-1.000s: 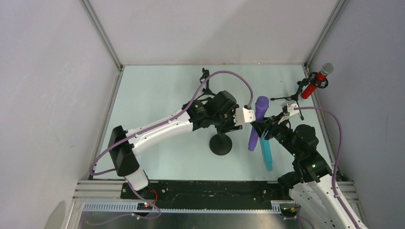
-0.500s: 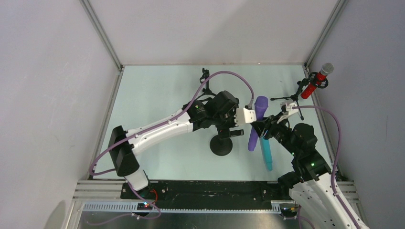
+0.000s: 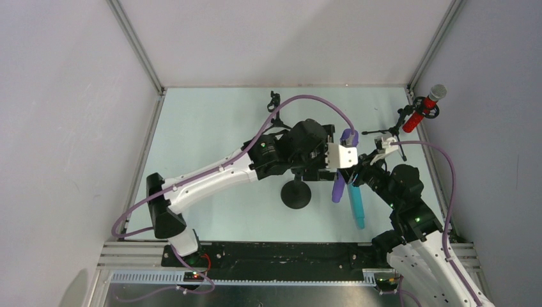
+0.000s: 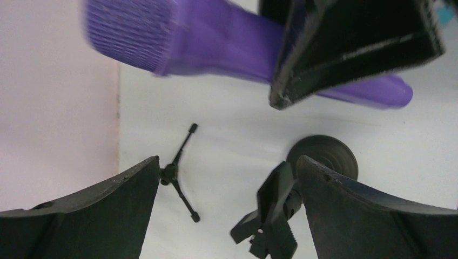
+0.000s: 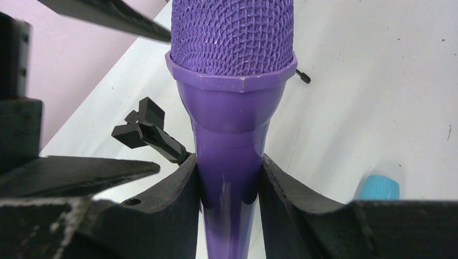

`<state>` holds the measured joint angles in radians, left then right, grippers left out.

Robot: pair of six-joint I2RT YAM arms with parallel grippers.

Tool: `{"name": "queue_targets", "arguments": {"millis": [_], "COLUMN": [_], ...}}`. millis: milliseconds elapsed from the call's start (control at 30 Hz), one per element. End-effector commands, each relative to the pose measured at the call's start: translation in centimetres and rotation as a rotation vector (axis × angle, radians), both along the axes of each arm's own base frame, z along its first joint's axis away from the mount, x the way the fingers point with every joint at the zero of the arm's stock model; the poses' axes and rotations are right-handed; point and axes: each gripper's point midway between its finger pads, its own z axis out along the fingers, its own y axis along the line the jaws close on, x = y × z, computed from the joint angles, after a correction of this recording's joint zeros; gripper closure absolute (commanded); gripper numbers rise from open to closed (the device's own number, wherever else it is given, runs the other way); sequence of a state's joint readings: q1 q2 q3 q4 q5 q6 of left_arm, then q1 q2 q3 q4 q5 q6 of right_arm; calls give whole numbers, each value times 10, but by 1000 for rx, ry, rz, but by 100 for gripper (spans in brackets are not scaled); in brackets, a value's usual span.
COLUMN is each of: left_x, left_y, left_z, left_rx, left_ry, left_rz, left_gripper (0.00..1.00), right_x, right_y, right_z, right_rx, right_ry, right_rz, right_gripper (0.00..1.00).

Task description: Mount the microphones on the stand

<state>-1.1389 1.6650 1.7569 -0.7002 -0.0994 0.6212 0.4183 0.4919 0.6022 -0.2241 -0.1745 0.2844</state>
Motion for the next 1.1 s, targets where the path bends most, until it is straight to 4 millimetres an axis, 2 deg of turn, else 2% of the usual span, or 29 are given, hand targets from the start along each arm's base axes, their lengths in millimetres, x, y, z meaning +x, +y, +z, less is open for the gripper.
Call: {"name": "queue_targets", "arguments": {"millis": [0,167,267,367,433,467,567,800,833,867,900,933,967,1000,1033,1067], "left_x": [-4,-18,-26,-34,-34,-30,-31,-10,-10,-4,-2,5,7,16,21,25], "left_y": [1,0,7,15,18,27,37,60,62,65,67,71,74,78,85,86], "left_z": [67,101,120,132,132,137,137,125,115,116,105,108,94,99,83,86], "left_rx": [-152,-266,-341,-412,-446,-470,-535,-663,-668,-691,-697,-730,-742,-785,-798,-843], "left_ry": [-65,-33,0,45,84,86,139,202,243,242,279,269,321,307,361,372], "left_rz": [-22,-87,-122,-162,-173,-163,-175,-111,-92,-82,-59,-42,-8,6,56,67], "left_gripper": [0,0,0,0,0,0,0,0,0,0,0,0,0,0,0,0], "right_x": [1,2,2,2,2,2,3,3,3,4,4,4,4,4,4,4], "right_y": [2,3,4,5,5,5,6,7,7,7,8,7,7,7,6,6], "right_z": [11,10,10,11,10,11,10,9,8,9,8,8,8,8,8,8], "right_rx": [25,29,32,33,34,36,36,41,41,41,41,39,38,37,36,35], "right_ry": [-35,-31,-29,-29,-27,-27,-24,-13,-13,-14,-13,-14,-13,-14,-15,-15], "right_rz": [7,11,17,18,18,20,22,26,27,26,27,26,25,23,21,19], "right_gripper": [100,100,100,100,100,100,100,100,100,100,100,100,100,100,100,100]}}
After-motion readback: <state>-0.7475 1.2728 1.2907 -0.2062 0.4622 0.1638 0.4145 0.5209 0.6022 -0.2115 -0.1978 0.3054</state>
